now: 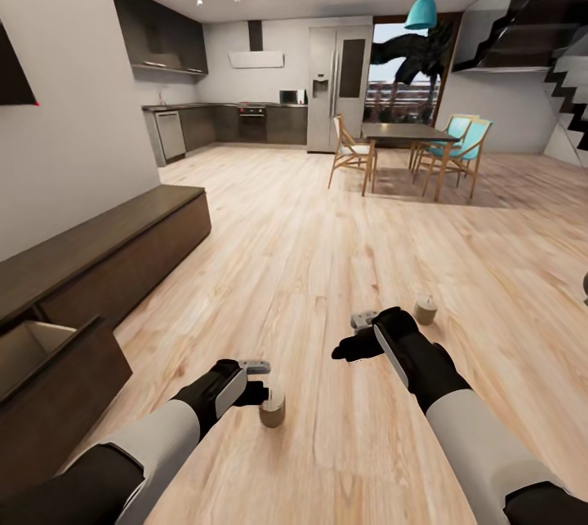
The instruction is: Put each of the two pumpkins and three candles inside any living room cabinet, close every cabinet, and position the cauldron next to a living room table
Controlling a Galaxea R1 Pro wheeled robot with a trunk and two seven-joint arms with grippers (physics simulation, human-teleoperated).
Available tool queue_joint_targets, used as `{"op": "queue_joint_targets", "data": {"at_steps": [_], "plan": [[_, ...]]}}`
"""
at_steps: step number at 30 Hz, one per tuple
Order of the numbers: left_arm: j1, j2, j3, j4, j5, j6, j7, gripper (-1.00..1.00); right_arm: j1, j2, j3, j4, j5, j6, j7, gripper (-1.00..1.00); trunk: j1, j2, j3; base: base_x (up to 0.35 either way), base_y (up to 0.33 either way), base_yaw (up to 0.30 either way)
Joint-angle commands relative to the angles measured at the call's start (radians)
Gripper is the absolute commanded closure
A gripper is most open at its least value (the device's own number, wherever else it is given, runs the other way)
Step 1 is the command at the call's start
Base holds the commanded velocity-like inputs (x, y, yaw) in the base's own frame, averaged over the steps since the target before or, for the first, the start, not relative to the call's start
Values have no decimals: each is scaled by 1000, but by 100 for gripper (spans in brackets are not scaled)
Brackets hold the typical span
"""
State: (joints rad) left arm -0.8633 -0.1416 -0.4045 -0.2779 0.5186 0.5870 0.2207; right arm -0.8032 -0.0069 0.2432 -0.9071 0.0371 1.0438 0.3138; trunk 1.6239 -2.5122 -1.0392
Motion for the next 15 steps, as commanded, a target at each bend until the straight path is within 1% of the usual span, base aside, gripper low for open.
{"op": "queue_joint_targets", "data": {"at_steps": [1, 3, 5, 9, 15], "plan": [[-1, 0, -7, -2, 11, 4, 8, -100, -1, -1, 2, -1, 4, 3, 4, -100, 0, 0, -1, 335, 1, 0], [0, 0, -7, -2, 11, 1, 7, -100, -1, -1, 2, -1, 4, 3, 4, -100, 0, 0, -1, 335, 1, 0], [0, 0, -7, -1, 11, -18, 7, -100, -1, -1, 2, -1, 4, 3, 4, -100, 0, 0, -1, 335, 0, 0], [0, 0, -7, -1, 12, -35, 5, -100, -1, -1, 2, -1, 4, 3, 4, -100, 0, 0, -1, 335, 0, 0], [0, -3, -8, 0, 12, -38, 5, -100, -1, -1, 2, -1, 4, 3, 4, -100, 0, 0, -1, 317, -5, 0]]}}
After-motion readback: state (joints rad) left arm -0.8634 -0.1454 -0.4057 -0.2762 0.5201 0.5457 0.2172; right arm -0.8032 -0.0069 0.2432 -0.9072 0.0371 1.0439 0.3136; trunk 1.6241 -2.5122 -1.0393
